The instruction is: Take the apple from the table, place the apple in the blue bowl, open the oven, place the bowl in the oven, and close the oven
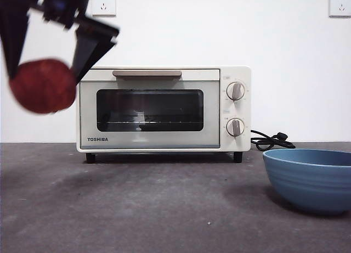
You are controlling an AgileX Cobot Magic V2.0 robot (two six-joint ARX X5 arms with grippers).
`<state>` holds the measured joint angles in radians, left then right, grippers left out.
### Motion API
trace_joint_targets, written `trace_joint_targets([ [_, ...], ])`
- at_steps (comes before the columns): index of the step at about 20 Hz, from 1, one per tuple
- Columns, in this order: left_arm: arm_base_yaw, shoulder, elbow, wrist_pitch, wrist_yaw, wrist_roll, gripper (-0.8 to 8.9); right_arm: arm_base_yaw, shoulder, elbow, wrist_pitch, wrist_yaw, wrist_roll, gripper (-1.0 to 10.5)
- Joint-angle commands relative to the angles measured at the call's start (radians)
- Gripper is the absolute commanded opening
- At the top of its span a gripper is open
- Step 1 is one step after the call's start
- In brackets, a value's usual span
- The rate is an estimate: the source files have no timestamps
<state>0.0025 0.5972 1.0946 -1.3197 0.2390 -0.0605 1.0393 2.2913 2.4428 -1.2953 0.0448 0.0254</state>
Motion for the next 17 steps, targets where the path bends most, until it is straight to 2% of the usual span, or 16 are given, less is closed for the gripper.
trace_joint_targets([
  [1,-0.001,-0.004,0.002,0.004,0.003,0.008,-0.06,-0.016,-0.008,0.053,-0.079,0.011,-0.025,0.0],
  [5,-0.001,-0.003,0.002,0.004,0.004,0.001,-0.06,-0.034,-0.063,0.043,-0.08,0.053,-0.026,0.0],
  [8,-0.001,0.0,0.002,0.006,0.004,-0.001,-0.06,-0.042,-0.159,-0.055,-0.081,0.066,-0.04,0.0],
  [11,-0.001,0.005,0.002,0.019,0.004,-0.016,-0.06,-0.072,-0.304,-0.248,-0.08,0.095,-0.044,0.0],
  [17,-0.001,0.011,0.002,0.029,0.004,-0.02,-0.06,-0.196,-0.692,-0.774,0.137,0.095,0.001,0.0],
])
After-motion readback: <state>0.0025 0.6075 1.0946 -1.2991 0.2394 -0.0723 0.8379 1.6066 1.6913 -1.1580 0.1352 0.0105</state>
